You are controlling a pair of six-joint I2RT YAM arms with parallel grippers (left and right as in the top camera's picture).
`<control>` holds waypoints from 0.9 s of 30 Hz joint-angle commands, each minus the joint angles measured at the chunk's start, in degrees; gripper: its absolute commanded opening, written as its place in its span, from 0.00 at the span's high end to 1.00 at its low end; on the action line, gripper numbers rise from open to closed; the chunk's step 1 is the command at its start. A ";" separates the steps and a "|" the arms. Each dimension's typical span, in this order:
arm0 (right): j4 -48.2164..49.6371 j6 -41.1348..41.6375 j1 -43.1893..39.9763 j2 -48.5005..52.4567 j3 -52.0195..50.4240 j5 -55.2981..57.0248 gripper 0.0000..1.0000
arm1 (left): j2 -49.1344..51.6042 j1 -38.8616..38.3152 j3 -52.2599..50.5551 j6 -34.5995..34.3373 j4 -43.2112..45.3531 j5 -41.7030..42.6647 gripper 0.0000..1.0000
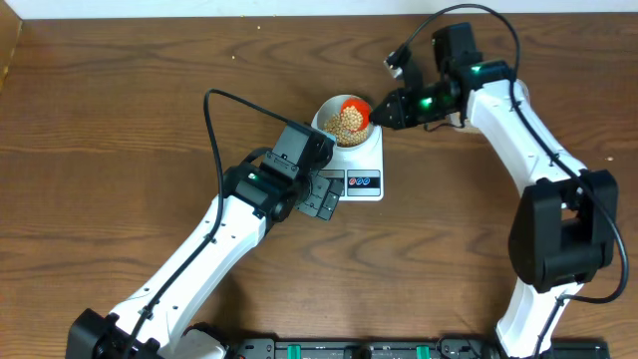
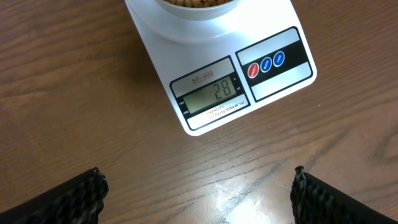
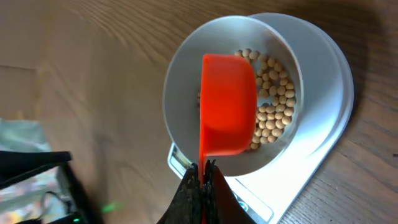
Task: Scoop item into bowl and weigh 50g on scale
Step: 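Carry the filled scoop with the right gripper over the grey bowl, then tilt the scoop to pour soybeans into the grey bowl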
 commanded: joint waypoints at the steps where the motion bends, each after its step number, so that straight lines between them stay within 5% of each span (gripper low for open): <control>1: -0.11 0.79 1.90 -0.52 2.32 6.97 0.99 | 0.46 0.15 -0.35 -0.28 -0.17 -0.13 0.04; 12: -1.99 -1.73 8.00 -3.43 4.98 21.75 0.99 | 0.46 0.15 -0.35 -0.28 -0.17 -0.13 0.04; 27: -2.01 -6.16 9.27 -7.26 4.98 23.76 0.99 | 0.46 0.15 -0.35 -0.28 -0.17 -0.13 0.04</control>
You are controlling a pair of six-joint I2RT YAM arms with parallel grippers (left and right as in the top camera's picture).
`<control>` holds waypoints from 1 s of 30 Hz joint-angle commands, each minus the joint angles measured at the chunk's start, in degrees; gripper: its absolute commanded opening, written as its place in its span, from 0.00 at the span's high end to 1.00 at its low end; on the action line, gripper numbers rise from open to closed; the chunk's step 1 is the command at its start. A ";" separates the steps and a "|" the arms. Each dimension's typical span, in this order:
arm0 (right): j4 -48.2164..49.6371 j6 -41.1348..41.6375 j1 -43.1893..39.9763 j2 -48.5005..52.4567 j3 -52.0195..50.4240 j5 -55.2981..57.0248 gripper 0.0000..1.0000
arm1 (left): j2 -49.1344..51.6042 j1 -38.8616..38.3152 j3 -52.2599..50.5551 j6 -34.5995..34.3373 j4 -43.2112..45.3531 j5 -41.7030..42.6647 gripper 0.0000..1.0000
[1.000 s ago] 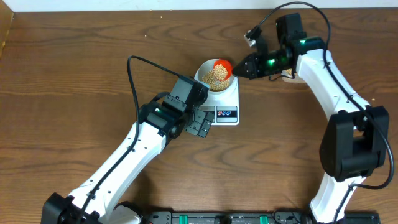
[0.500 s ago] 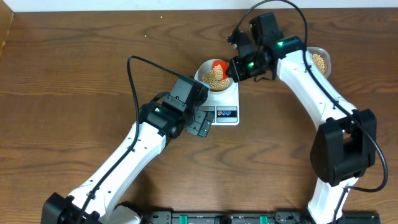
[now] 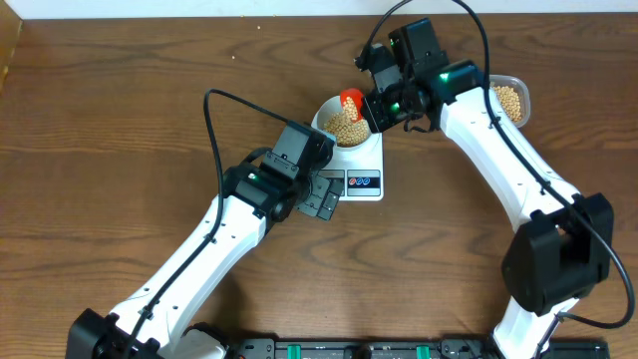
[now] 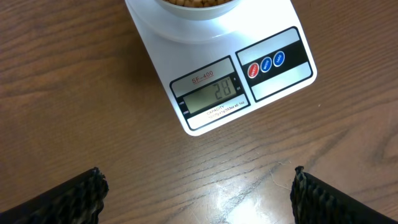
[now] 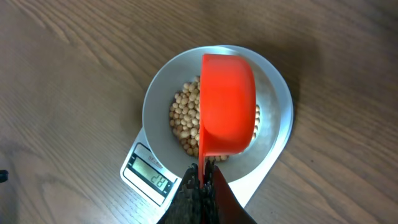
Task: Scoop item into bowl and weigh 50g on scale
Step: 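Tilt the scoop to pour soybeans into the grey bowl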
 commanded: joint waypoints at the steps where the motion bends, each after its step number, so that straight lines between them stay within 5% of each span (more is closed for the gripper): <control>1: -0.04 -2.47 0.37 -2.69 1.27 0.50 0.99 | 0.46 0.15 -0.35 -0.28 -0.17 -0.13 0.04; 16: -0.87 -4.35 0.87 -2.95 1.27 1.55 0.99 | 0.46 0.15 -0.35 -0.28 -0.17 -0.13 0.04; 30: -1.11 -20.15 1.88 -2.95 1.27 1.55 0.99 | 0.46 0.15 -0.35 -0.28 -0.17 -0.13 0.04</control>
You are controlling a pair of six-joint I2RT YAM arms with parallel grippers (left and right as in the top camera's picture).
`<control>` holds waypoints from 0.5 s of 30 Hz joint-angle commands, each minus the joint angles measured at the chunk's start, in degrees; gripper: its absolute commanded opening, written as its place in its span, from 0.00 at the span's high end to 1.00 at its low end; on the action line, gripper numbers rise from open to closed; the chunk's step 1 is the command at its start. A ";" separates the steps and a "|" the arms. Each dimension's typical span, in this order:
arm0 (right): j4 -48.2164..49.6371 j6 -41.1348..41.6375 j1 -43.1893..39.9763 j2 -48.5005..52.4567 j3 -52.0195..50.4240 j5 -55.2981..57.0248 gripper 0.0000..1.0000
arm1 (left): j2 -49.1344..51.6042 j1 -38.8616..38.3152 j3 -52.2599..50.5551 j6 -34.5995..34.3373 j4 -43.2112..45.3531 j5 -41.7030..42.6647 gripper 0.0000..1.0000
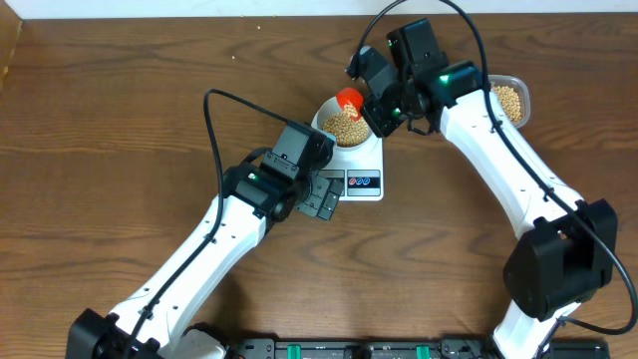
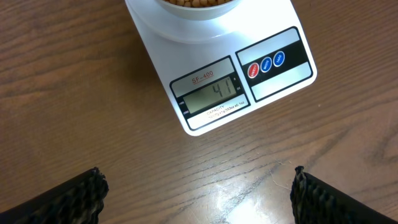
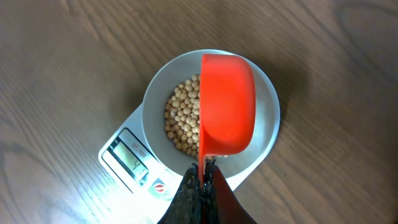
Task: Scoop item into bowl and weigh 50g on scale
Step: 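Tilt the scoop to pour soybeans into the grey bowl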
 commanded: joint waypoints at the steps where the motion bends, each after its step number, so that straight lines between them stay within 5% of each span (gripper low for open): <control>1: -0.31 -7.41 1.09 -1.77 1.25 0.02 0.99 | 0.46 0.15 -0.35 -0.28 -0.17 -0.13 0.04; 15: -0.26 -19.71 1.68 -1.77 1.22 0.04 0.99 | 0.46 0.15 -0.35 -0.28 -0.17 -0.13 0.04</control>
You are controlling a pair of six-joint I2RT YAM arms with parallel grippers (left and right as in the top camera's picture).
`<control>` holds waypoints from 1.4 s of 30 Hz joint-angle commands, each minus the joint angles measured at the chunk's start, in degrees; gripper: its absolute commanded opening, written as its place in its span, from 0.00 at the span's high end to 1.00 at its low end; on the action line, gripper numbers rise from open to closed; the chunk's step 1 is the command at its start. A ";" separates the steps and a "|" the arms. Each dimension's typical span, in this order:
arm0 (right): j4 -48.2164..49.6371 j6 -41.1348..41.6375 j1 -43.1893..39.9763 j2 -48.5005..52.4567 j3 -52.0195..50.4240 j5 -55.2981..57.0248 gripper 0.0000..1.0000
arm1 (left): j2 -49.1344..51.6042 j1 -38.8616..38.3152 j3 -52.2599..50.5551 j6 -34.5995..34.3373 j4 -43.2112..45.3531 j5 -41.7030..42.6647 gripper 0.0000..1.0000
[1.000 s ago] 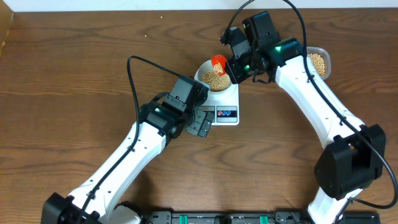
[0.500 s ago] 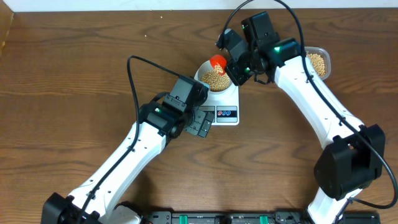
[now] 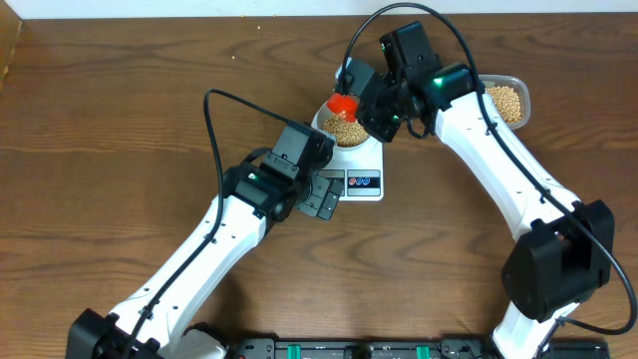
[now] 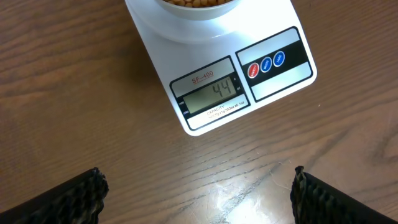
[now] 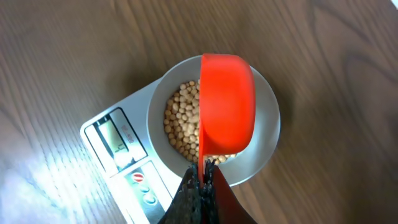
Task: Scoop item into bowl and weigh 50g on scale
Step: 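Tilt the scoop to pour soybeans into the grey bowl, then return the empty scoop with the right gripper to the soybean tub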
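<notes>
A white scale [image 3: 361, 168] stands mid-table with a white bowl [image 5: 264, 146] of tan beans [image 5: 179, 121] on it. Its display [image 4: 212, 94] reads 44 in the left wrist view. My right gripper [image 5: 203, 171] is shut on the handle of an orange scoop [image 5: 226, 102], which is turned over above the bowl, its back facing the camera. From above, the scoop [image 3: 344, 104] hangs over the bowl's far-left rim. My left gripper [image 4: 198, 193] hovers open over bare wood just in front of the scale, holding nothing.
A clear tub of beans [image 3: 505, 100] sits at the back right, behind my right arm. The scale's three round buttons [image 4: 265, 63] are to the right of the display. Black cables trail from both arms above the table.
The scale reading rose from 41 to 44. My right gripper has swung with the scoop, so the scale now lies further left in its view. The left arm has not moved.
The scale first read 28 with the scoop low in the bowl. It still read 28 once the scoop was turned over above the bowl. Then it read 41, with more beans in the bowl, and now 44. My left gripper stayed open.
</notes>
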 commanded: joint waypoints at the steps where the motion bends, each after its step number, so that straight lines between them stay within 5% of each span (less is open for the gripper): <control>1: 0.13 -3.61 0.57 -1.77 1.20 -0.11 0.99 | 0.46 0.15 -0.35 -0.28 -0.17 -0.13 0.04; 21: 0.31 -2.84 0.46 -1.77 1.20 -2.14 0.99 | 0.46 0.15 -0.35 -0.28 -0.17 -0.13 0.04; 42: -0.22 24.90 -19.04 -3.04 1.22 -9.16 0.99 | 0.46 0.15 -0.35 -0.28 -0.17 -0.13 0.04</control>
